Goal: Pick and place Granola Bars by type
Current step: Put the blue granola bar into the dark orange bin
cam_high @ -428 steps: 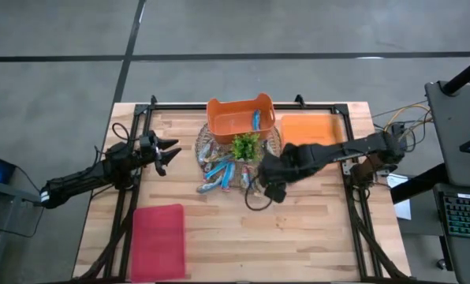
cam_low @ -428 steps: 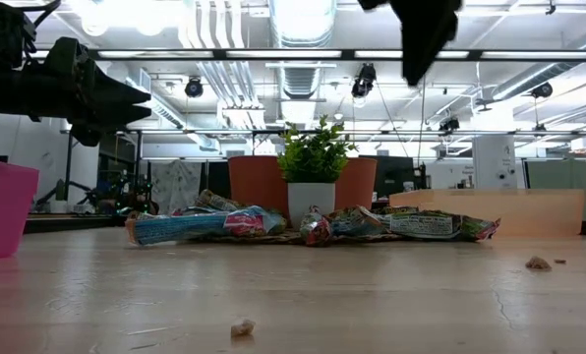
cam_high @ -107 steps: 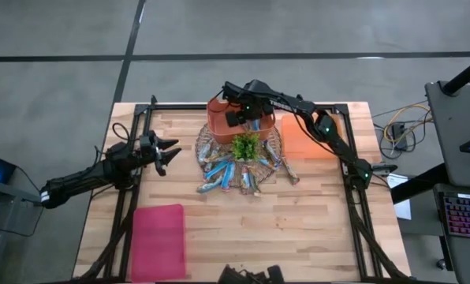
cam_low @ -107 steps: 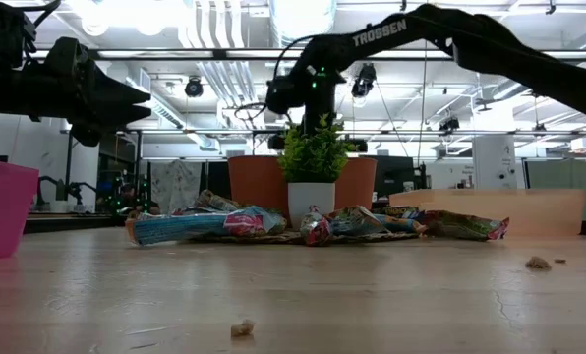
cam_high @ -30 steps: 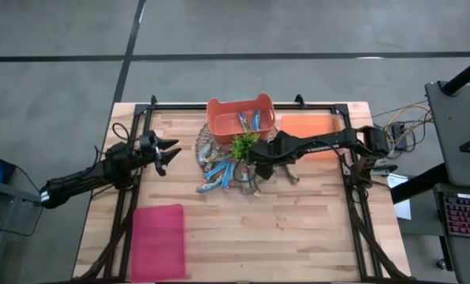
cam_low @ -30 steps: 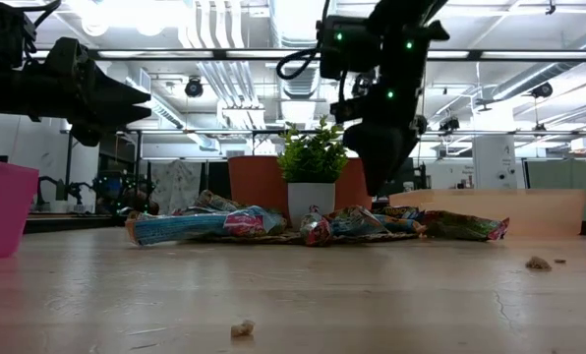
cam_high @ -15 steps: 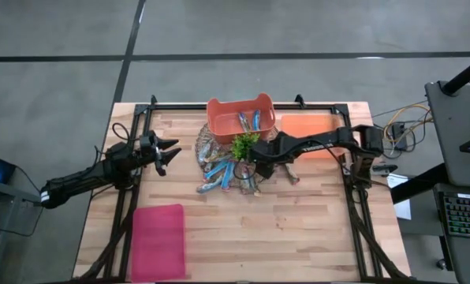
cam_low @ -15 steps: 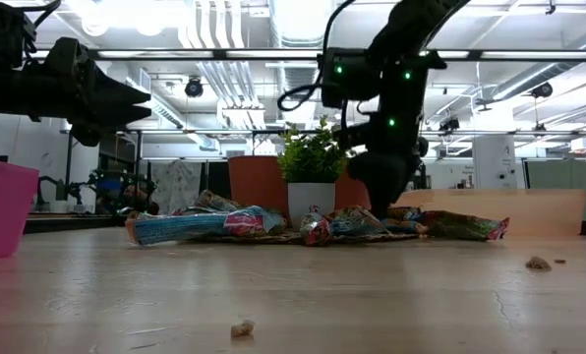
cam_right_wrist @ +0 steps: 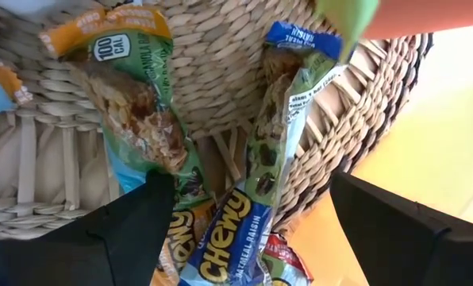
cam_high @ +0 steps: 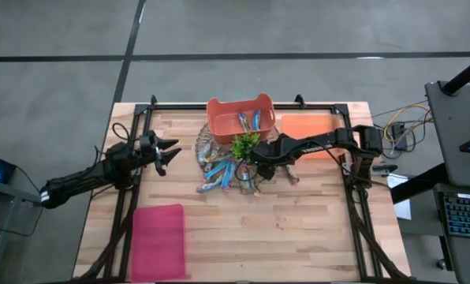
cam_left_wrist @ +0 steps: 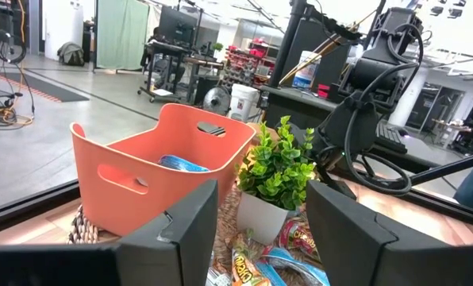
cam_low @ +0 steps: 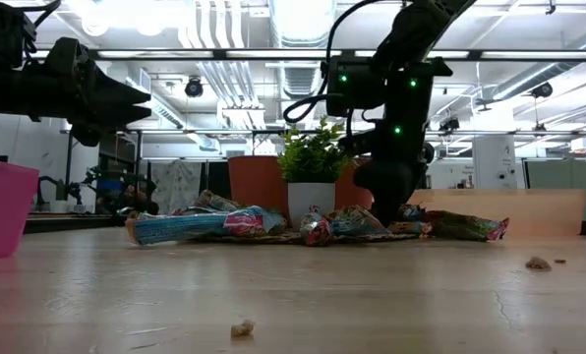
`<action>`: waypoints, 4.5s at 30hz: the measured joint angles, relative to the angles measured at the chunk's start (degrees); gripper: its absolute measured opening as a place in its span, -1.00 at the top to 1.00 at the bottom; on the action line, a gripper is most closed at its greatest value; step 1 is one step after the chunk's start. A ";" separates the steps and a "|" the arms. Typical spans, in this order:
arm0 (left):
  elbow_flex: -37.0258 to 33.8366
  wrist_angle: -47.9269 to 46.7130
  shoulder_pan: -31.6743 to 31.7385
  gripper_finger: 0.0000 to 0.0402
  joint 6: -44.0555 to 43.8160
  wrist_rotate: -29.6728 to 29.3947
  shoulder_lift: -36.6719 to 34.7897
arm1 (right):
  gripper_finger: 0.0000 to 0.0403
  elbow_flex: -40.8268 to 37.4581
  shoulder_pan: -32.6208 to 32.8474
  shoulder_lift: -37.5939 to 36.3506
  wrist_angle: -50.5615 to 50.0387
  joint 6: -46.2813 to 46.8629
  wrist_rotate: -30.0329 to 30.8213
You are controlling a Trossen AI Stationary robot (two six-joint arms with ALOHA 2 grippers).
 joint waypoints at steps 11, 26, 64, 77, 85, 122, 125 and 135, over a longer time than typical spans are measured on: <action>0.02 0.00 -0.02 0.13 -0.02 0.00 0.00 | -0.17 -0.10 -0.02 0.00 0.17 -0.22 -1.73; 0.00 -0.02 -0.02 0.13 0.00 0.02 0.00 | 0.91 0.82 0.09 0.00 -1.30 -1.25 -1.27; 0.02 0.00 -0.02 0.13 -0.02 0.00 -0.02 | 0.94 35.76 12.37 -6.66 -23.07 23.15 -11.90; 0.01 0.00 -0.02 0.13 -0.01 0.00 -0.02 | 0.94 41.89 -0.63 -6.27 -10.14 22.52 -19.39; 0.02 0.00 -0.02 0.13 0.00 0.02 -0.02 | 0.95 41.75 -9.63 -5.36 -4.20 24.89 -20.20; 0.00 0.00 -0.02 0.13 0.00 0.02 0.00 | 0.95 67.77 -18.97 34.48 -17.28 14.86 -23.44; 0.02 0.00 -0.02 0.13 -0.02 0.00 -0.02 | 0.95 67.74 -18.97 35.44 -17.48 13.86 -23.48; 0.01 -0.01 -0.02 0.13 -0.02 0.02 -0.02 | 0.89 67.72 -19.66 36.02 -17.85 9.68 -24.65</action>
